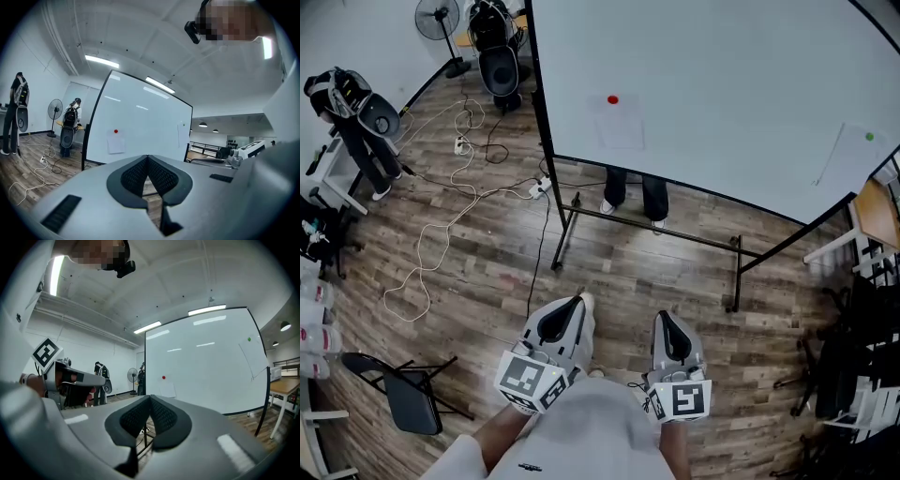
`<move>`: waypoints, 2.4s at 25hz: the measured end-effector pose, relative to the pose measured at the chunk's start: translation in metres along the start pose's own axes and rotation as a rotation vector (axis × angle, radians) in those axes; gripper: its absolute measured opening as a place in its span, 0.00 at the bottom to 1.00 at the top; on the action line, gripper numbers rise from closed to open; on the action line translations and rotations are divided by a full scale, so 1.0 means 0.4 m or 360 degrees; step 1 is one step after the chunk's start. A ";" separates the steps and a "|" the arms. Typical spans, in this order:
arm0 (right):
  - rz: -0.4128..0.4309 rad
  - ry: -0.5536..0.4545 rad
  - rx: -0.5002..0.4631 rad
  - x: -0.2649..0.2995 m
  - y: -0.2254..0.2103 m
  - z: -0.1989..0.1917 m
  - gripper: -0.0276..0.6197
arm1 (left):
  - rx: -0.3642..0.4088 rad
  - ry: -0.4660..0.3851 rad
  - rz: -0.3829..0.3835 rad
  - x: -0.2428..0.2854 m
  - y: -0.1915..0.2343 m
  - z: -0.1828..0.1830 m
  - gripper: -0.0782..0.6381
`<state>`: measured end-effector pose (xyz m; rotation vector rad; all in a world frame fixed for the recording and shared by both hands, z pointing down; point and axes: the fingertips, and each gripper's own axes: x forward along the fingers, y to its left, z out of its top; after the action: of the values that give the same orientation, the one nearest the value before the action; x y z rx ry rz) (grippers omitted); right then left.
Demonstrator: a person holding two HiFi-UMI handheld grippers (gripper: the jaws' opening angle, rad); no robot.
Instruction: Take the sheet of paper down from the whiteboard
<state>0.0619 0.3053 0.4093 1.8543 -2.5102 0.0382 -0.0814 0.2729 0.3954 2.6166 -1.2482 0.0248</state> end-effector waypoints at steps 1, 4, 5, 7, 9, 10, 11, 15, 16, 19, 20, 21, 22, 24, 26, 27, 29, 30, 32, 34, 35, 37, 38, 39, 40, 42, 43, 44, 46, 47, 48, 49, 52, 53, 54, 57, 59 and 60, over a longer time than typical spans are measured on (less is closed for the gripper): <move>-0.0002 0.0010 0.0010 0.022 -0.012 -0.003 0.06 | -0.0006 -0.0005 0.0011 0.016 0.015 0.005 0.12; 0.0010 0.0004 0.0004 0.103 -0.031 0.004 0.06 | -0.0013 -0.0031 0.0033 0.062 0.072 0.032 0.12; 0.0021 -0.0004 -0.0009 0.137 -0.034 0.010 0.06 | -0.0015 -0.0041 0.0035 0.081 0.094 0.044 0.12; 0.0044 -0.0018 -0.0035 0.208 -0.039 0.027 0.06 | -0.0023 -0.0052 0.0037 0.125 0.141 0.062 0.12; 0.0063 -0.0027 -0.0054 0.279 -0.047 0.047 0.06 | -0.0031 -0.0054 0.0032 0.180 0.185 0.080 0.12; 0.0070 -0.0029 -0.0062 0.314 -0.052 0.056 0.06 | -0.0036 -0.0054 0.0026 0.211 0.206 0.091 0.12; 0.0075 -0.0025 -0.0070 0.348 -0.058 0.064 0.06 | -0.0046 -0.0054 0.0019 0.242 0.226 0.102 0.12; 0.0047 0.0004 -0.0090 0.475 -0.100 0.091 0.06 | -0.0074 -0.0063 -0.0033 0.356 0.296 0.152 0.12; 0.0033 0.0010 -0.0090 0.506 -0.114 0.094 0.06 | -0.0078 -0.0062 -0.0046 0.384 0.314 0.161 0.12; 0.0010 0.0043 -0.0084 0.593 -0.147 0.092 0.06 | -0.0104 -0.0047 -0.0062 0.456 0.367 0.167 0.12; 0.0007 0.0056 -0.0084 0.618 -0.154 0.092 0.06 | -0.0115 -0.0041 -0.0064 0.474 0.384 0.171 0.12; 0.0003 0.0065 -0.0086 0.641 -0.158 0.093 0.06 | -0.0126 -0.0039 -0.0065 0.491 0.402 0.177 0.12; -0.0001 0.0069 -0.0088 0.664 -0.164 0.094 0.06 | -0.0134 -0.0039 -0.0065 0.508 0.419 0.183 0.12; -0.0014 0.0067 -0.0086 0.710 -0.178 0.097 0.06 | -0.0143 -0.0039 -0.0068 0.547 0.450 0.197 0.12; -0.0021 0.0064 -0.0084 0.753 -0.196 0.101 0.06 | -0.0140 -0.0038 -0.0076 0.590 0.471 0.210 0.12; -0.0019 0.0065 -0.0083 0.773 -0.204 0.103 0.06 | -0.0136 -0.0039 -0.0080 0.609 0.477 0.218 0.12; -0.0009 0.0070 -0.0080 0.805 -0.218 0.105 0.06 | -0.0127 -0.0045 -0.0084 0.641 0.485 0.232 0.12; -0.0005 0.0074 -0.0079 0.818 -0.225 0.105 0.06 | -0.0125 -0.0047 -0.0084 0.654 0.487 0.238 0.12; 0.0003 0.0081 -0.0079 0.842 -0.240 0.105 0.06 | -0.0128 -0.0046 -0.0081 0.679 0.492 0.246 0.12; 0.0021 0.0084 -0.0077 0.860 -0.251 0.114 0.06 | -0.0139 -0.0046 -0.0074 0.695 0.494 0.251 0.12; 0.0036 0.0081 -0.0071 0.865 -0.256 0.121 0.06 | -0.0144 -0.0046 -0.0068 0.699 0.491 0.253 0.12; 0.0070 0.0070 -0.0065 0.872 -0.271 0.136 0.06 | -0.0137 -0.0051 -0.0054 0.707 0.480 0.262 0.12; 0.0087 0.0064 -0.0069 0.878 -0.282 0.142 0.06 | -0.0127 -0.0054 -0.0043 0.714 0.474 0.269 0.12; 0.0104 0.0061 -0.0075 0.885 -0.293 0.145 0.06 | -0.0121 -0.0055 -0.0026 0.723 0.471 0.274 0.12; 0.0124 0.0061 -0.0077 0.892 -0.305 0.146 0.06 | -0.0122 -0.0055 -0.0004 0.732 0.470 0.276 0.12; 0.0167 0.0061 -0.0074 0.906 -0.325 0.149 0.06 | -0.0132 -0.0065 0.0049 0.746 0.468 0.282 0.12; 0.0188 0.0059 -0.0074 0.913 -0.335 0.152 0.06 | -0.0134 -0.0074 0.0073 0.751 0.466 0.287 0.12; 0.0208 0.0055 -0.0077 0.919 -0.344 0.155 0.06 | -0.0134 -0.0083 0.0095 0.756 0.463 0.293 0.12; 0.0245 0.0046 -0.0091 0.933 -0.362 0.161 0.06 | -0.0133 -0.0095 0.0135 0.769 0.461 0.299 0.12; 0.0261 0.0038 -0.0097 0.942 -0.370 0.164 0.06 | -0.0133 -0.0099 0.0153 0.777 0.463 0.298 0.12; 0.0274 0.0031 -0.0100 0.951 -0.377 0.163 0.06 | -0.0133 -0.0102 0.0171 0.785 0.467 0.295 0.12; 0.0285 0.0027 -0.0100 0.958 -0.383 0.160 0.06 | -0.0135 -0.0105 0.0186 0.792 0.470 0.290 0.12; 0.0317 0.0032 -0.0066 0.965 -0.395 0.148 0.06 | -0.0151 -0.0101 0.0212 0.806 0.467 0.280 0.12; 0.0331 0.0032 -0.0050 0.962 -0.398 0.151 0.06 | -0.0156 -0.0098 0.0217 0.809 0.460 0.281 0.12; 0.0345 0.0028 -0.0040 0.958 -0.400 0.158 0.06 | -0.0153 -0.0099 0.0226 0.812 0.454 0.285 0.12; 0.0376 0.0005 -0.0041 0.963 -0.406 0.172 0.06 | -0.0139 -0.0108 0.0256 0.827 0.450 0.291 0.12; 0.0381 0.0010 -0.0039 0.973 -0.408 0.167 0.06 | -0.0156 -0.0101 0.0270 0.835 0.457 0.284 0.12; 0.0382 0.0012 -0.0037 0.975 -0.408 0.165 0.06 | -0.0163 -0.0095 0.0278 0.837 0.460 0.280 0.12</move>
<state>0.1031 -0.1175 0.3567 1.5318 -2.6998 0.0194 -0.0202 -0.1191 0.3650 2.4324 -1.4549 -0.0847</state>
